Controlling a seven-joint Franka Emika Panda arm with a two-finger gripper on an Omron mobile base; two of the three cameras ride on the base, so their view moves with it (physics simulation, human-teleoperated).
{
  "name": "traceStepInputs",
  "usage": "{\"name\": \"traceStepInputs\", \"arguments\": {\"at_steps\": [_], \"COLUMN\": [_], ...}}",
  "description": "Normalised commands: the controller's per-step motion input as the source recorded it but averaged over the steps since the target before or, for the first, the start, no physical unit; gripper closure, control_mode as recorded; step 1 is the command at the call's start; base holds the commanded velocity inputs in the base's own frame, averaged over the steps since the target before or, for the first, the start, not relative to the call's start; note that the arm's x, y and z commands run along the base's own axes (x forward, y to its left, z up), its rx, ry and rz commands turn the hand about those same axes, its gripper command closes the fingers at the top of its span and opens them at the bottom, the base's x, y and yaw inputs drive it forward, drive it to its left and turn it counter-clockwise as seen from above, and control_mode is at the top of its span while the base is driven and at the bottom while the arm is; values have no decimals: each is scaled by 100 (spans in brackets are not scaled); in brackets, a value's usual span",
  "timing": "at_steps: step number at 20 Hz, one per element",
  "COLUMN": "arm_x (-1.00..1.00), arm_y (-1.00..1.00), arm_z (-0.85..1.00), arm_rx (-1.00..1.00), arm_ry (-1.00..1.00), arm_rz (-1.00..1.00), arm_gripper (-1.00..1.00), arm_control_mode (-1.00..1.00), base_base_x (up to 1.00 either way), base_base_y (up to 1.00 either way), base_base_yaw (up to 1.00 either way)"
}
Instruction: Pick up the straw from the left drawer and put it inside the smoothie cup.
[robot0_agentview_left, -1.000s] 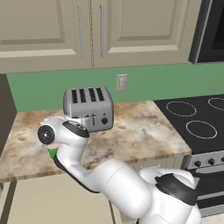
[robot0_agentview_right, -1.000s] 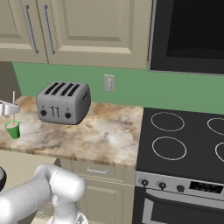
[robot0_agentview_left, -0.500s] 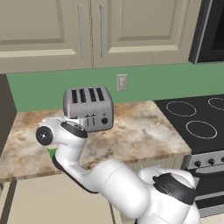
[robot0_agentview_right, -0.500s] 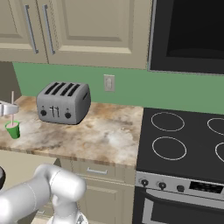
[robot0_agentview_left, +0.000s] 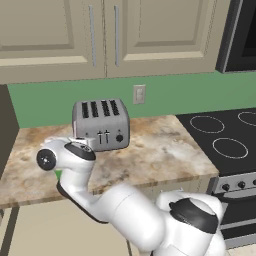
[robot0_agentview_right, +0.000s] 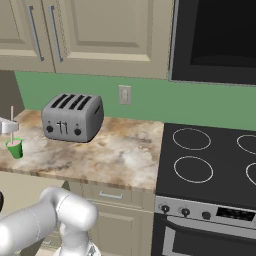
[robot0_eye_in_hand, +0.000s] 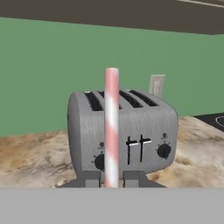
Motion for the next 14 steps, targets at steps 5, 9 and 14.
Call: {"name": "traceStepInputs", "arguments": {"at_steps": [5,9,14], "arm_x": [0,0,4], "arm_y": [9,2,0], "arm_z": [-14,-7,0], "arm_rx": [0,0,0], "arm_ry": [-1,0,0], "arm_rz": [0,0,0], "arm_gripper": [100,100,100], "arm_control_mode": [-100,-100,-100], "base_base_x": [0,0,0], "base_base_y": [0,0,0], "base_base_yaw": [0,0,0]}}
